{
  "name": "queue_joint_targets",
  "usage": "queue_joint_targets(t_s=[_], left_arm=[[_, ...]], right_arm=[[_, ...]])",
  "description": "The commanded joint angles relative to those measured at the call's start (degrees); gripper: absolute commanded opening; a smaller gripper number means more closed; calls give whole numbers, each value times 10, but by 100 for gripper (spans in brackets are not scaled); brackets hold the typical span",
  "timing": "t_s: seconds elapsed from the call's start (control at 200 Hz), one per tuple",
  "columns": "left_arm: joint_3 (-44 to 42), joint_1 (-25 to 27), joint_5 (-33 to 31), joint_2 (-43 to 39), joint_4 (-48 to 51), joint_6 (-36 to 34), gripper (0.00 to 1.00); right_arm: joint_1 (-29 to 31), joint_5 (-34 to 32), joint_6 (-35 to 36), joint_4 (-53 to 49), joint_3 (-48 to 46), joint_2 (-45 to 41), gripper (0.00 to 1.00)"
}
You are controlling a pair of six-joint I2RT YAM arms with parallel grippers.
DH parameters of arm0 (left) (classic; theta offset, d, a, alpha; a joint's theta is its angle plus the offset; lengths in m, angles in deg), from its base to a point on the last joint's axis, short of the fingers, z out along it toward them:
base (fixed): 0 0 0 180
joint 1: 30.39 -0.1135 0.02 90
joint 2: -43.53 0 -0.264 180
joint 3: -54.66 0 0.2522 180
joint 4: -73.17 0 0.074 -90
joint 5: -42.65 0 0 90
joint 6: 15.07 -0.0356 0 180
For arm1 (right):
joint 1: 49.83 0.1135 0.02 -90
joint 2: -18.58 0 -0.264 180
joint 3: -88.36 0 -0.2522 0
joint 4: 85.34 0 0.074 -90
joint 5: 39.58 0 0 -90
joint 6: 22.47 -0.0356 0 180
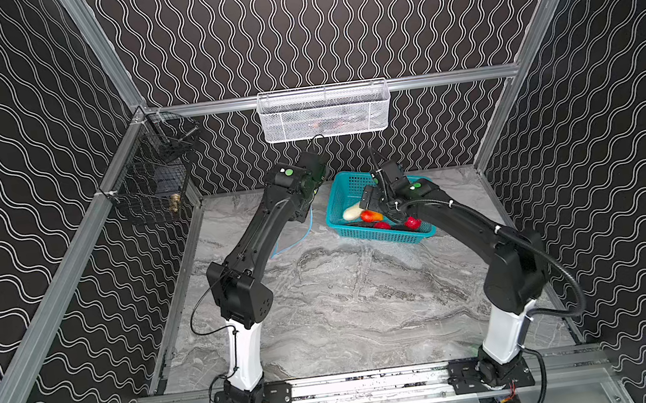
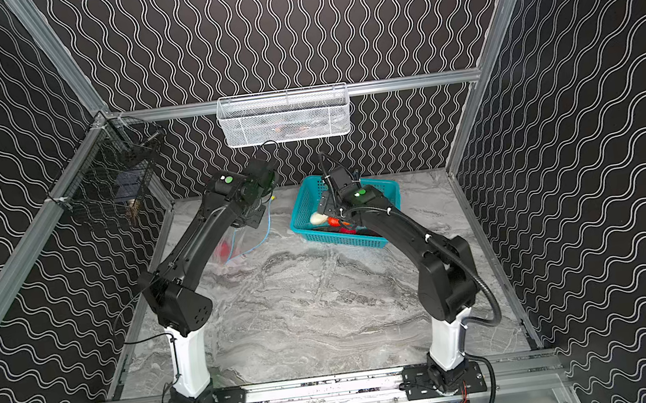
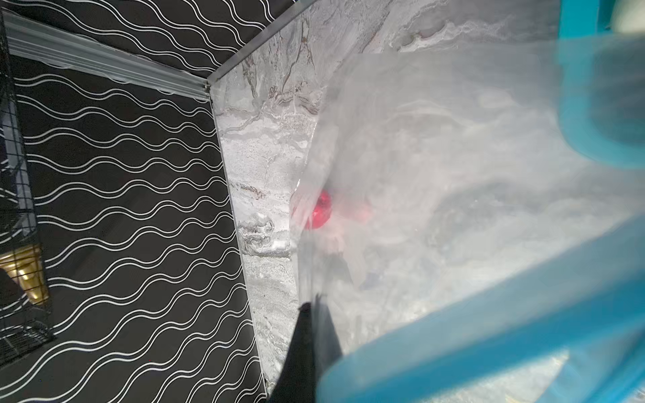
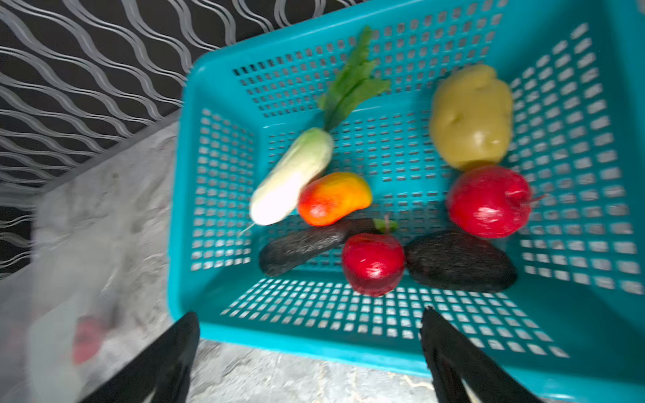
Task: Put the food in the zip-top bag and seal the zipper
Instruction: 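Move the open right gripper back over the basket while the left holds the bag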
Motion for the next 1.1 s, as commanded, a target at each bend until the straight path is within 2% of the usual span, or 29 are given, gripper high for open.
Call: queue_joint_targets(t_s=[0.0,0.17,0.521,0.971,1.096], left_arm=[[14,0,-6,0,0,5,0],[10,0,8,-4,-1,7,0],[-24,0,8,-20,-14,8,0],[-27,0,1,-22,-15,8,0],[-29,0,3,-20,-14,8,0]], right_arm=[[-1,-65,-23,-114,44,37,99],[-5,-82,-9,-134,66,67,99],[-29,30,76,-112,84,106,99],[-42,77,125,-130,122,168,99],[-62,95,134,-127,117,173,96]])
